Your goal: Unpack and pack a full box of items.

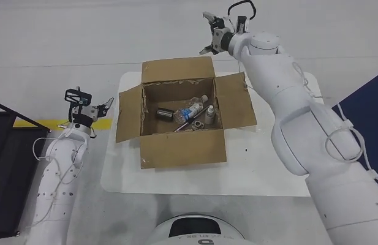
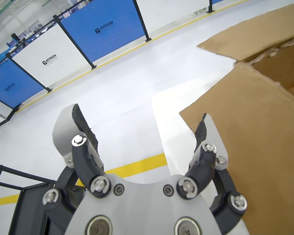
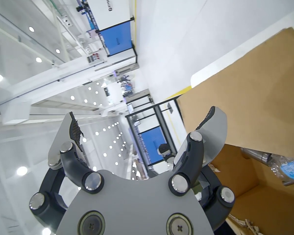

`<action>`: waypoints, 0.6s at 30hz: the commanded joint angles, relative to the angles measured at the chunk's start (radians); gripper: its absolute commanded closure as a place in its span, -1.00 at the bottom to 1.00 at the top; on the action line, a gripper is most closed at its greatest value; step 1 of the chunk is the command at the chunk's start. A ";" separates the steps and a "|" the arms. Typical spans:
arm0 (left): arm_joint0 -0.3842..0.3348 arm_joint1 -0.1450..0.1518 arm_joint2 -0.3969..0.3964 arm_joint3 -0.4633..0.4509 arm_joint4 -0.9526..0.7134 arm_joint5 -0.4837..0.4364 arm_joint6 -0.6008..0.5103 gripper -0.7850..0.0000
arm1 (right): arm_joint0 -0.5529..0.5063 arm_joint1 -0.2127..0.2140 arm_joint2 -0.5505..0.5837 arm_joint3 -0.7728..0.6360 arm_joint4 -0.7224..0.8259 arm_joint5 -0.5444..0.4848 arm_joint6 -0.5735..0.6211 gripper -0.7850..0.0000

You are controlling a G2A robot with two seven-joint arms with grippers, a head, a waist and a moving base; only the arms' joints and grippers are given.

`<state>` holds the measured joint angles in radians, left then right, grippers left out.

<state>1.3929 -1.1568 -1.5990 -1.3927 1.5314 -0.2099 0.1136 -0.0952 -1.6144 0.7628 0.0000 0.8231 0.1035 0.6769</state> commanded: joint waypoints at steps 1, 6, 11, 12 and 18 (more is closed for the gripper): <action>-0.010 -0.001 0.009 0.017 0.004 -0.004 0.004 -1.00 | 0.000 0.032 0.012 0.000 0.017 -0.001 0.025 -1.00; -0.024 -0.001 0.023 0.035 0.008 -0.013 0.003 -1.00 | -0.020 0.123 0.064 0.000 0.103 0.003 0.155 -1.00; -0.041 0.001 0.019 0.080 0.046 0.016 -0.008 -1.00 | -0.063 0.245 0.121 0.000 0.199 0.062 0.267 -1.00; -0.045 0.002 0.019 0.092 0.049 0.016 -0.010 -1.00 | -0.072 0.267 0.125 0.000 0.201 0.076 0.283 -1.00; -0.077 0.002 0.029 0.172 0.088 0.046 -0.019 -1.00 | -0.127 0.348 0.137 0.000 0.190 0.152 0.345 -1.00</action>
<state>1.3220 -1.1537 -1.5739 -1.2341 1.6178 -0.1672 0.0953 -0.2171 -1.2734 0.8977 0.0000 1.0134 0.2477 1.0116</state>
